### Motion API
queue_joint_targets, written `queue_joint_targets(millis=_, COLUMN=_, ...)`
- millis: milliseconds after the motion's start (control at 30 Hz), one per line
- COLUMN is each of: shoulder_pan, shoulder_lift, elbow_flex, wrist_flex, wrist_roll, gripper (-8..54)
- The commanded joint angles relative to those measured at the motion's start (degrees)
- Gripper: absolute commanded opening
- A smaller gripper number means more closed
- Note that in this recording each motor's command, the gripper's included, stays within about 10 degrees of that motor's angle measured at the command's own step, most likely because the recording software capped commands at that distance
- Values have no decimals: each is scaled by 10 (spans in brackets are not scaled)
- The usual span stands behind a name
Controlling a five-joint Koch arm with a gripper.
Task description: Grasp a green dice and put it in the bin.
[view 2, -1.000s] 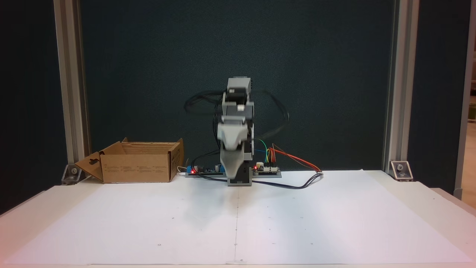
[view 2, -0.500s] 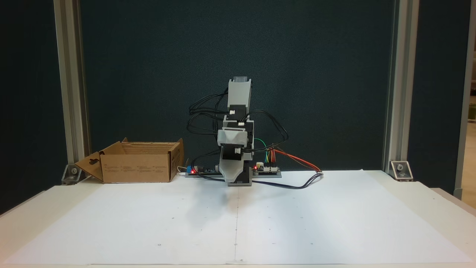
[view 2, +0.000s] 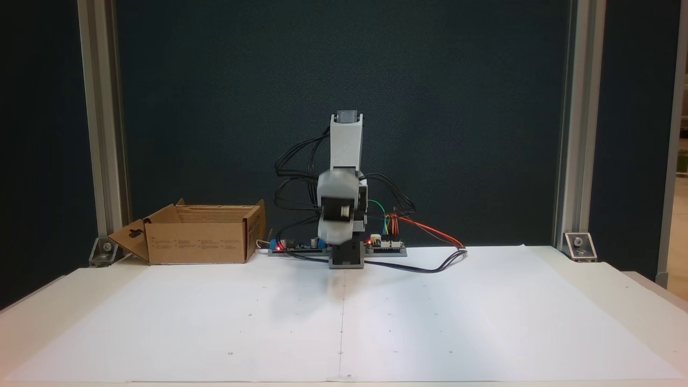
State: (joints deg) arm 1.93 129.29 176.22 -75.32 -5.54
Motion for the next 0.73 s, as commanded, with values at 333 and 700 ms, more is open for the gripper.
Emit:
queue_joint_targets(millis=333, shoulder_pan=0, shoulder_lift=63, elbow_flex=29, wrist_flex=-120, wrist_roll=19, gripper=448)
queue_joint_targets(millis=700, shoulder_pan=0, shoulder_lift=62, elbow_flex=29, wrist_flex=-120, wrist_roll=19, gripper=449)
